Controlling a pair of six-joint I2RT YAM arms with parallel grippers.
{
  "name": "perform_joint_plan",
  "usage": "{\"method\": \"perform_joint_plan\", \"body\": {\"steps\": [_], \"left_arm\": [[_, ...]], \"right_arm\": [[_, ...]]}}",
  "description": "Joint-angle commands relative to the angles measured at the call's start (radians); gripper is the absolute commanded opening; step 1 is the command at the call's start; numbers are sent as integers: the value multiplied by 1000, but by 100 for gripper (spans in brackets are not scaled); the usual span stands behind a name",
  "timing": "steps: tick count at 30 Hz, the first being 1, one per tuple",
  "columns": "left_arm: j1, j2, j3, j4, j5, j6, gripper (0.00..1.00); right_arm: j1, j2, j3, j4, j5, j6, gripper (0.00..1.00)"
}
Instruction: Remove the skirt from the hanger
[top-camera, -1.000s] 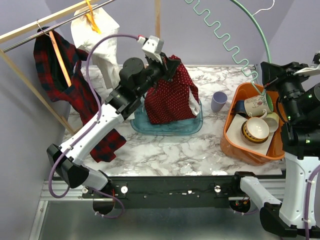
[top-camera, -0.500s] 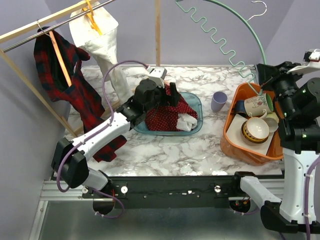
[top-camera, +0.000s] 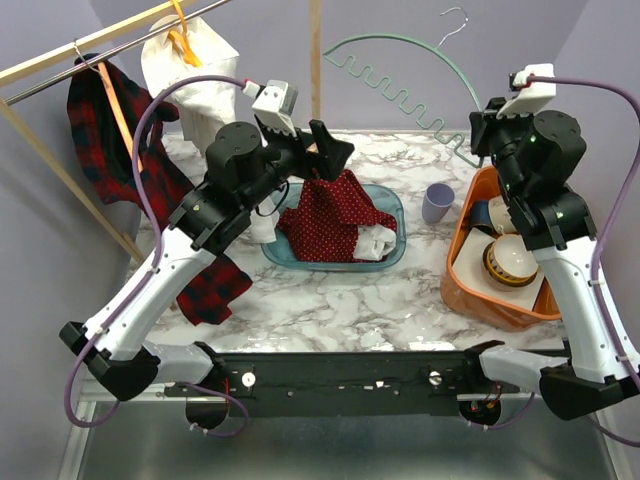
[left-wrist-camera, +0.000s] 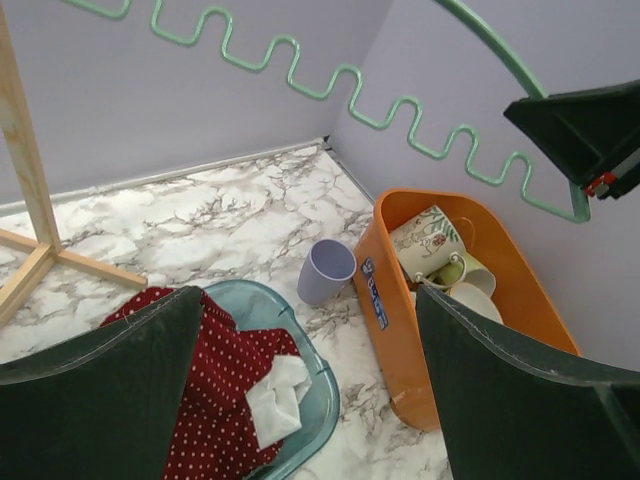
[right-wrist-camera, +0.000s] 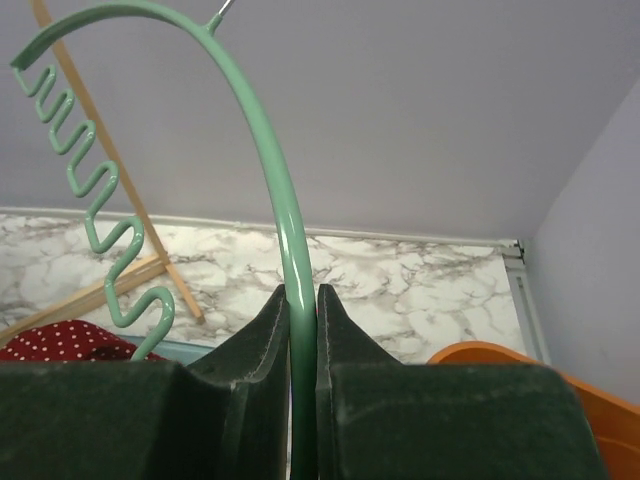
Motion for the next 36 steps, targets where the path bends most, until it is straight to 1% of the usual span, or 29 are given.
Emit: {"method": "perform_joint_plan", "body": {"steps": [1,2,3,4,5,6,7,8,9,10,11,14,16,17,19,20,23,28,30,32,36], "left_arm": [[1,-69,-30,-109,-11,2,97],[3,-103,-31,-120,-17,2,97],[1,-120,-34,-141,-22,-2,97],[1,-135,-39,-153,-22,-5,97],[1,-161,-47,-163,-14,-7,97],[3,-173,-48,-184,-6,-5,97],[1,-184,-50,-196,7,-7,97],[1,-203,-48,-210,13,-7,97],[1,-210,-47,-239,14,-4,97],[1,-220,-44,-253,42,-1,97],[1,-241,-42,-267,46,-1,97],[1,-295,-48,-296,49,8,97],[1,-325,-57,-305,52,10,98],[1,-357,-73,-305,52,11,98],[3,-390,-96,-299,55,16,98],[1,-422,-129,-295,58,21,98],[1,-474,-187,-275,64,34,99],[1,-519,-215,-288,72,41,99],[1,-539,-218,-292,75,41,99],[1,-549,-215,-292,83,44,99],[1,-577,-206,-301,86,45,99]], "right_arm": [[130,-22,-24,247,108,-122,1],[164,-11,-25,307,144,-206,1],[230,3,-25,342,176,-256,1],[262,35,-22,377,231,-311,1],[284,59,-18,452,251,-421,1],[323,81,-12,476,268,-467,1],[338,134,5,488,293,-510,1],[348,159,37,502,302,-587,1],[367,181,51,516,313,-621,1],[374,204,61,536,327,-653,1],[382,236,68,592,333,-719,1],[413,293,94,655,331,-816,1],[427,317,119,684,296,-845,1],[430,333,123,739,290,-866,1],[443,386,149,789,276,-903,1],[448,405,157,837,275,-947,1],[468,478,215,905,269,-1023,1],[494,609,370,878,279,-1084,1],[509,636,432,890,284,-1126,1],[514,678,499,860,278,-1141,1],[525,742,571,829,270,-1156,1]]}}
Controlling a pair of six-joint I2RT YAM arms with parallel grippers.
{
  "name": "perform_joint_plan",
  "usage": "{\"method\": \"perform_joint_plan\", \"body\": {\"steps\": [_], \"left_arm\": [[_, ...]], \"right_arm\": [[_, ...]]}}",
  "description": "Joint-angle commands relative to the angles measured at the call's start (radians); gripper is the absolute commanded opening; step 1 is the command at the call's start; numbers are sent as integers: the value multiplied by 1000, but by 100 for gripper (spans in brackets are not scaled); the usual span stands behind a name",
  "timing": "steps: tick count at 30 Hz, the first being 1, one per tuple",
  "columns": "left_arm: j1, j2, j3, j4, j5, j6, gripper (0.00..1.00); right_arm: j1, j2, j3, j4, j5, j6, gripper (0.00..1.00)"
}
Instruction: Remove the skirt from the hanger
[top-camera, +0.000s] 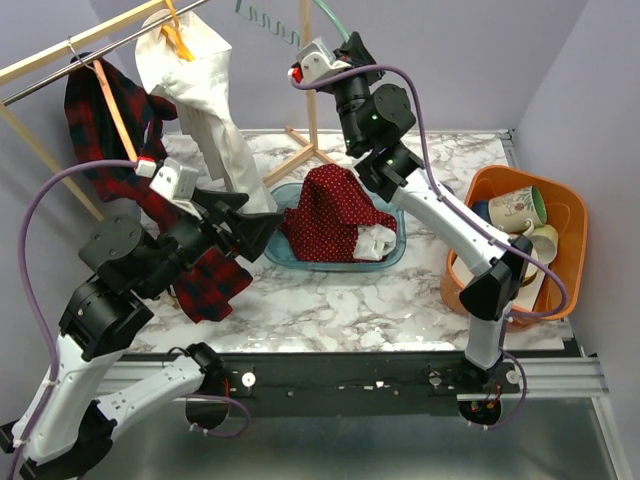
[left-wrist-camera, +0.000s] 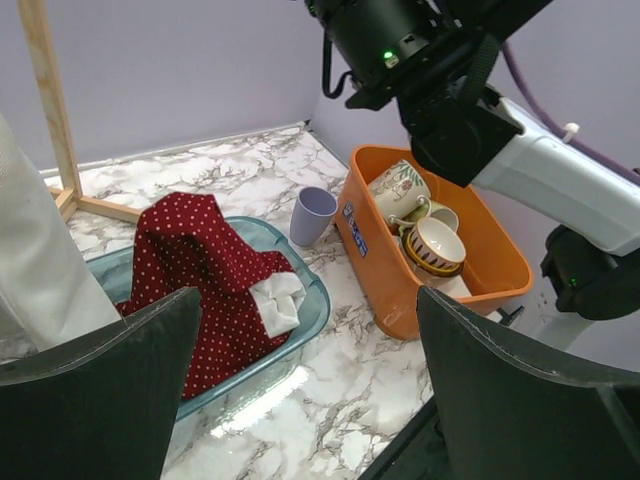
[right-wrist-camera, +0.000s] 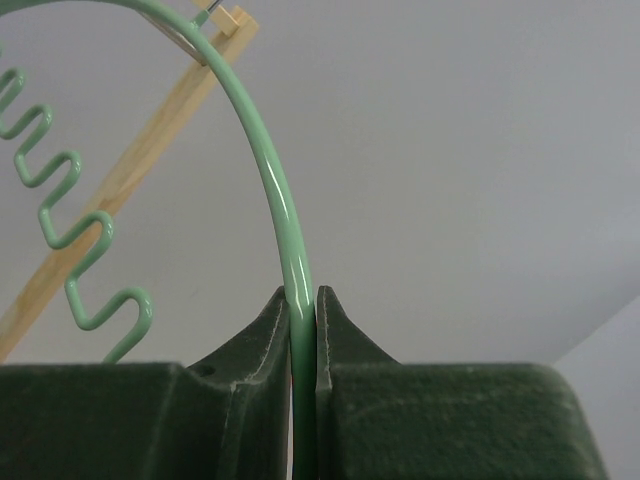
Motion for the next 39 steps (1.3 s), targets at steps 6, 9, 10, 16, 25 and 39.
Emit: {"method": "perform_joint_plan", "body": {"steps": [6,9,10,16,25,39], "left_arm": [[1,-63,2,-12,39,12,99],[1,-71,-1,-13,30,14,99],[1,-69,0,-13,27,14,99],[1,-66,5,-10,27,6,99],[1,-69,-1,-22,-8,8,99],[1,-23,38,-47,-158,77,99]], "right_arm": [[42,91,127,52,13,-77,1],[50,95,136,49,36,-79,1],[50,97,137,54,35,-76,1],[52,155,217,-6,-25,-66,1],[50,224,220,3,15,-71,1],[52,-254,-219,-274,35,479,90]]}}
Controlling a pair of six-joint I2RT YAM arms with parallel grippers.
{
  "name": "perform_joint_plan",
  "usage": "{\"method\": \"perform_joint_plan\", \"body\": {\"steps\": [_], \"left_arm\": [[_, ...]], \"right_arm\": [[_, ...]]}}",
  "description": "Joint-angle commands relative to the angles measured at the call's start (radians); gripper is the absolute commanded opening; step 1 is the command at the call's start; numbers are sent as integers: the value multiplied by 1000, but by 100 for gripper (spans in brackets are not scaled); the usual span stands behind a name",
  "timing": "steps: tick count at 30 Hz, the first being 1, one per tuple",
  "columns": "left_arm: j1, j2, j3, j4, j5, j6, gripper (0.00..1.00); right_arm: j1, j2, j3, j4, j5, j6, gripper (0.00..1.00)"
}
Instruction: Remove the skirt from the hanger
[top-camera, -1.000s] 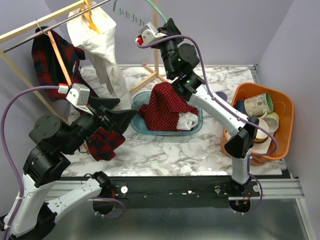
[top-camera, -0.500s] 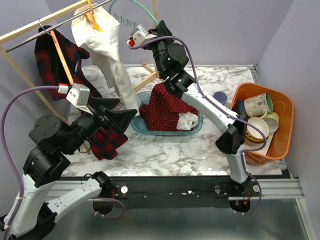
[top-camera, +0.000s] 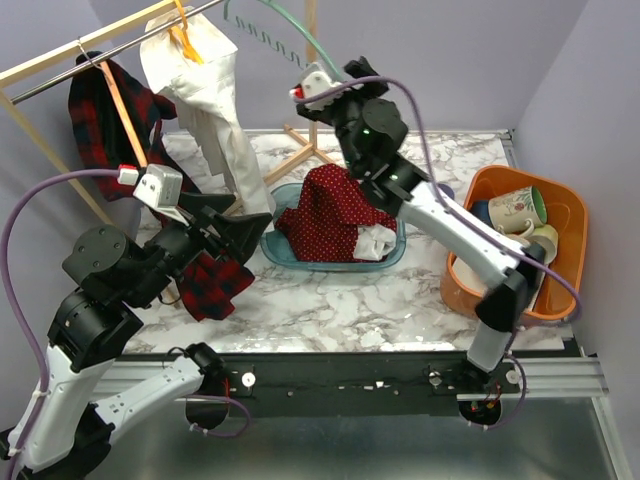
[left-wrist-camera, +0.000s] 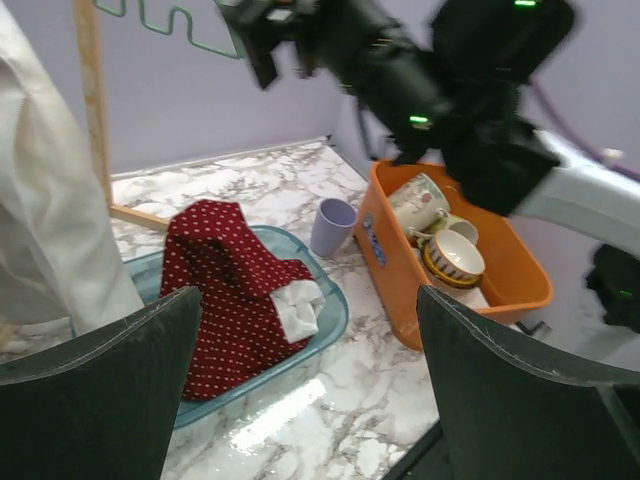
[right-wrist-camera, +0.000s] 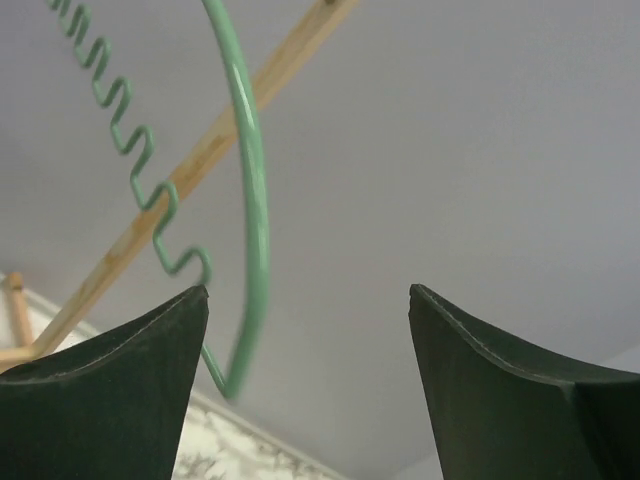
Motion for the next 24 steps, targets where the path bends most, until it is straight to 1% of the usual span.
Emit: {"method": "perform_joint_plan", "body": {"steps": [1,2,3,4,5,6,7,8,10,11,12,13,15,17,20,21,24], "left_arm": [[1,39,43,-34,-149,71,99],[1,48,52,-37,-159,79,99],[1,65,67,-40,-171,94,99],[3,72,75,-40,-191,103,99],[1,80,83,-40,-205,109,99],[3,95,96,-37,-214,122,99],[1,103,103,-33,-229,131,99],[1,111,107,-29,-242,142,99],[1,149,133,-31,-291,130,99],[1,174,161,-51,-379,113,98],[3,239,235,-112,-419,100,94],[1,272,271,-143,-453,77,91],[1,351,349,-180,-528,65,88],[1,388,380,-175,-565,74,89],[4,464,463,-181,-677,79,89],[13,500,504,-189,-712,80,89],[41,560,566,-181,-711,89,89]], "right_arm": [[7,-299,-166,-242,-38,439,90],[7,-336,-205,-352,-90,581,90],[7,-424,-288,-390,-118,653,89],[7,-463,-340,-416,-150,720,86],[7,-500,-383,-457,-211,847,83],[8,-544,-419,-473,-250,901,79],[7,-555,-480,-491,-276,958,67],[5,-559,-496,-528,-293,1069,59],[-4,-519,-511,-563,-325,1132,45],[-10,-496,-500,-615,-353,1164,43],[-18,-468,-494,-632,-374,1214,42],[-30,-450,-493,-634,-393,1231,39],[-39,-402,-513,-589,-446,1274,37],[-46,-343,-523,-550,-475,1299,37],[-52,-266,-531,-539,-471,1325,36],[-58,-226,-567,-522,-479,1346,36],[-61,-180,-655,-439,-502,1383,35]]}}
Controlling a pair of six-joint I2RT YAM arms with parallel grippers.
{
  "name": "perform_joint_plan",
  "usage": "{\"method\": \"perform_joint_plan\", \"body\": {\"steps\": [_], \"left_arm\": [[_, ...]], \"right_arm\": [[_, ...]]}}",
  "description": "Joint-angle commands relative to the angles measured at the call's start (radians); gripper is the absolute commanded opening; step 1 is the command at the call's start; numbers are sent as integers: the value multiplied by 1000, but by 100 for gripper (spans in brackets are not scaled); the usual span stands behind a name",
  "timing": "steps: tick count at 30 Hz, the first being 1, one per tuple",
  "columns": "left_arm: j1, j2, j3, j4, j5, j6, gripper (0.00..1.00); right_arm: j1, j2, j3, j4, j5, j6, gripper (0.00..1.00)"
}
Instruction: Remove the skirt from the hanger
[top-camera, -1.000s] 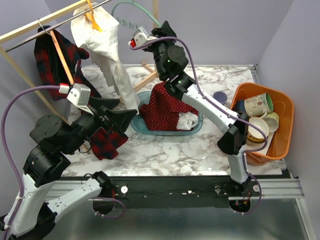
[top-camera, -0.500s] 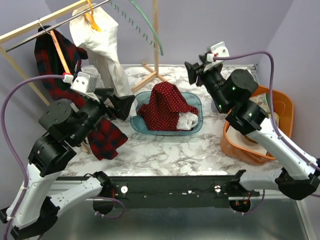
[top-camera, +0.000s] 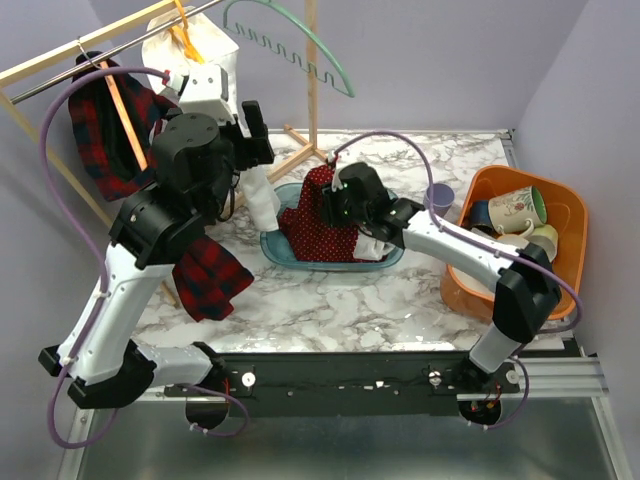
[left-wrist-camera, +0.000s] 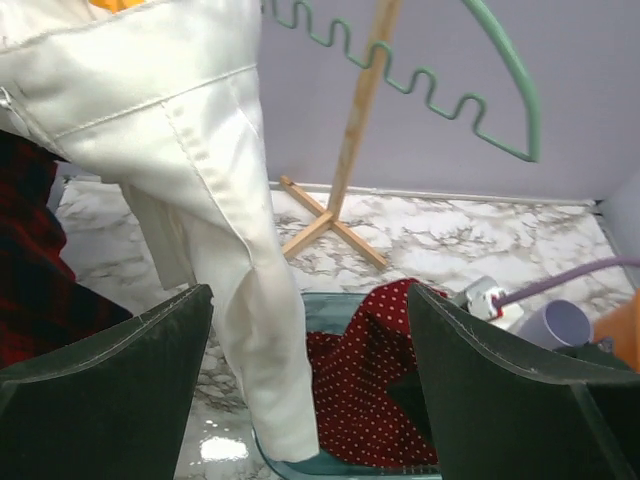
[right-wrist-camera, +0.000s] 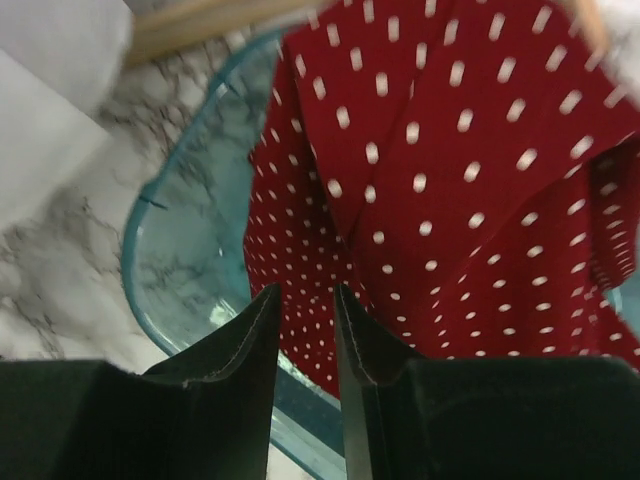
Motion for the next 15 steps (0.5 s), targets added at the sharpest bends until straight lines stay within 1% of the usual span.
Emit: {"method": "perform_joint_plan", "body": {"steps": [1,3,4,5,7,8,10,12,15], "left_arm": [[50,64,106,-19,-110,6,89],[69,98,144,-18,-107,3,89],[80,107,152,-12,-104,3,89],[109,115,161,-8,-79,1,89],[139,138,186,-1,-55,-3,89],[168,142,190,10,-14,4,89],[181,148,187,60,31,26,89],[183,153,196,94,59,56,90],[186,173,235,116,36,86,90]], "right_arm": [[-12,53,-149,98,-66,120,35],[-11,69,-208,150,-75,151,35],[-11,77,-278,173,-79,160,34],[-9,80,-306,211,-76,169,34],[-9,92,-347,232,-66,177,34],[-9,100,-366,232,-49,176,34],[-9,114,-369,223,-40,165,34],[-9,94,-375,210,-53,147,34],[-9,-12,-368,186,-125,130,35]]}}
